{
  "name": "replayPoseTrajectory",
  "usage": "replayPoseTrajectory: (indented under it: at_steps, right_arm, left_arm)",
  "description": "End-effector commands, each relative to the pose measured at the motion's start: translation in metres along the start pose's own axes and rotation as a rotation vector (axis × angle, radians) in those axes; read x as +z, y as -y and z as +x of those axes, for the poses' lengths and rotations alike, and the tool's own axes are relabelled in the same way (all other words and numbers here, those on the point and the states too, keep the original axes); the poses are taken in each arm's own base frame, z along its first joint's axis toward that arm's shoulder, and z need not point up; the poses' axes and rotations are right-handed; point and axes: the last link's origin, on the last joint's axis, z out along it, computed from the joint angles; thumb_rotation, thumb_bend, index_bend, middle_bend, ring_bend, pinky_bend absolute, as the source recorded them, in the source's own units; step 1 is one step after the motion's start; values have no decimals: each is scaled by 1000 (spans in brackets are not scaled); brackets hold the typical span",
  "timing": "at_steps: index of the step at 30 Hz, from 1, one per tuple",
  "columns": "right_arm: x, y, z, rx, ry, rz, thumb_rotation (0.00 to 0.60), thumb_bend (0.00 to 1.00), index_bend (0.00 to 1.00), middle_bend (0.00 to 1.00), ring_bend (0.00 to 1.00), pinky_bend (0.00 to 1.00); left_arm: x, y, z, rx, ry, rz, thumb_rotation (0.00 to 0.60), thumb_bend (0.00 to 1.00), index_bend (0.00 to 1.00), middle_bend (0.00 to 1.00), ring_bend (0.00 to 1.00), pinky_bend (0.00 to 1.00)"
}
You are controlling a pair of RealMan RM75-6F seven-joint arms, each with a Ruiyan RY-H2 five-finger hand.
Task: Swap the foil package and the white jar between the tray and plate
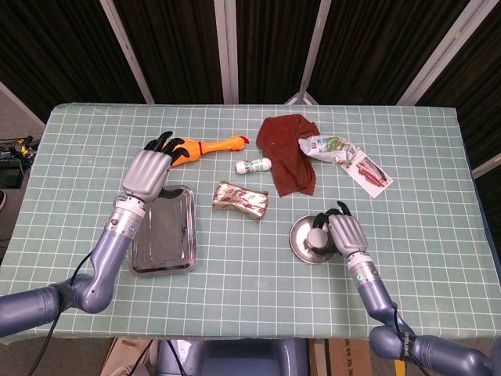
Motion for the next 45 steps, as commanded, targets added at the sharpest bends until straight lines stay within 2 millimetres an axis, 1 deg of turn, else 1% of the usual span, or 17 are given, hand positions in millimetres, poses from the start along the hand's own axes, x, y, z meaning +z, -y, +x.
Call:
replayPoseTrajectory:
  at_steps: [1, 7, 11, 15, 18, 23, 28, 34, 35, 37, 38, 42, 45]
  right_arm:
    - [0, 3, 0, 3, -1, 9, 600, 166, 516, 530, 269, 0]
    - [-1, 28, 7, 15, -37, 99, 600, 165, 526, 538, 276, 0]
    - [-4, 48, 6, 35, -33, 146, 600, 165, 529, 538, 276, 0]
    - [-4, 74, -8, 45, 15, 198, 600, 165, 533, 538, 276, 0]
    - [1, 90, -22, 32, 43, 220, 600, 166, 533, 538, 276, 0]
    - [9, 113, -43, 52, 76, 234, 600, 165, 533, 538, 276, 0]
    - [15, 128, -58, 20, 56, 240, 600, 166, 536, 538, 276, 0]
    - [22, 137, -67, 26, 49, 238, 600, 165, 539, 538, 275, 0]
    - [22, 138, -67, 28, 45, 239, 600, 165, 539, 528, 264, 0]
    - [22, 138, -67, 29, 42, 241, 600, 166, 507, 463, 218, 0]
    - [22, 137, -67, 28, 46, 243, 600, 165, 467, 398, 177, 0]
    - [20, 134, -64, 21, 60, 244, 600, 165, 365, 251, 80, 0]
    - [18, 132, -55, 10, 38, 246, 600, 164, 333, 221, 53, 0]
  left_arm:
    - [0, 1, 1, -2, -3, 2, 600, 68, 331, 174, 76, 195]
    - [-1, 3, 2, -2, 1, 4, 600, 68, 330, 174, 76, 196]
    - [-2, 4, 0, -5, 16, 7, 600, 68, 326, 173, 76, 196]
    - [-2, 4, -2, -8, 22, 8, 600, 68, 323, 172, 76, 196]
    - [-3, 3, -3, -10, 22, 6, 600, 68, 323, 172, 76, 196]
    - [-6, 5, 1, 1, 12, 4, 600, 68, 324, 173, 76, 196]
    - [-7, 10, 5, -5, 7, 16, 600, 68, 328, 173, 76, 196]
    - [-8, 16, 8, 10, 6, 23, 600, 68, 330, 172, 76, 196]
    - [-8, 17, 8, 13, 4, 24, 600, 68, 330, 172, 76, 196]
    - [-7, 18, 9, 15, 3, 25, 600, 68, 328, 170, 76, 195]
    - [-7, 18, 10, 16, 3, 26, 600, 68, 327, 167, 76, 194]
    - [-9, 18, 7, 28, 20, 18, 600, 69, 326, 160, 75, 190]
    - [-9, 15, 4, 35, 26, 9, 600, 68, 326, 157, 75, 190]
